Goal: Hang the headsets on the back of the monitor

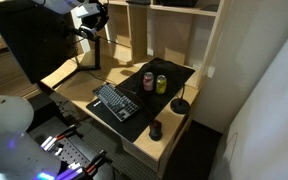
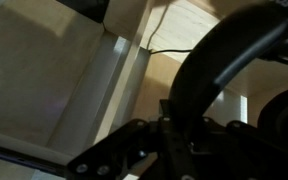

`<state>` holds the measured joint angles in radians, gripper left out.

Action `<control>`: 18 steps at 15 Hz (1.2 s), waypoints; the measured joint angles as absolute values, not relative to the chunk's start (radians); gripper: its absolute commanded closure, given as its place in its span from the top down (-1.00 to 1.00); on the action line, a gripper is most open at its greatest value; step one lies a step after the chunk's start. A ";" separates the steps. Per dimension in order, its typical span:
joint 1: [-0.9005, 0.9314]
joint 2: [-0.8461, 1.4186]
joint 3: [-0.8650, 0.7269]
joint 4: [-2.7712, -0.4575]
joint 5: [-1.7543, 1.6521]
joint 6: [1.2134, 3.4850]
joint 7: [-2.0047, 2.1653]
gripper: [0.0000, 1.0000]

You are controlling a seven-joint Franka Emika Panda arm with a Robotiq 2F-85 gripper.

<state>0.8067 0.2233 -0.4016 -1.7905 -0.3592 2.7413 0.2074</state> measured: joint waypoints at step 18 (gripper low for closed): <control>0.703 0.331 -0.225 -1.756 -0.567 2.795 0.452 -0.92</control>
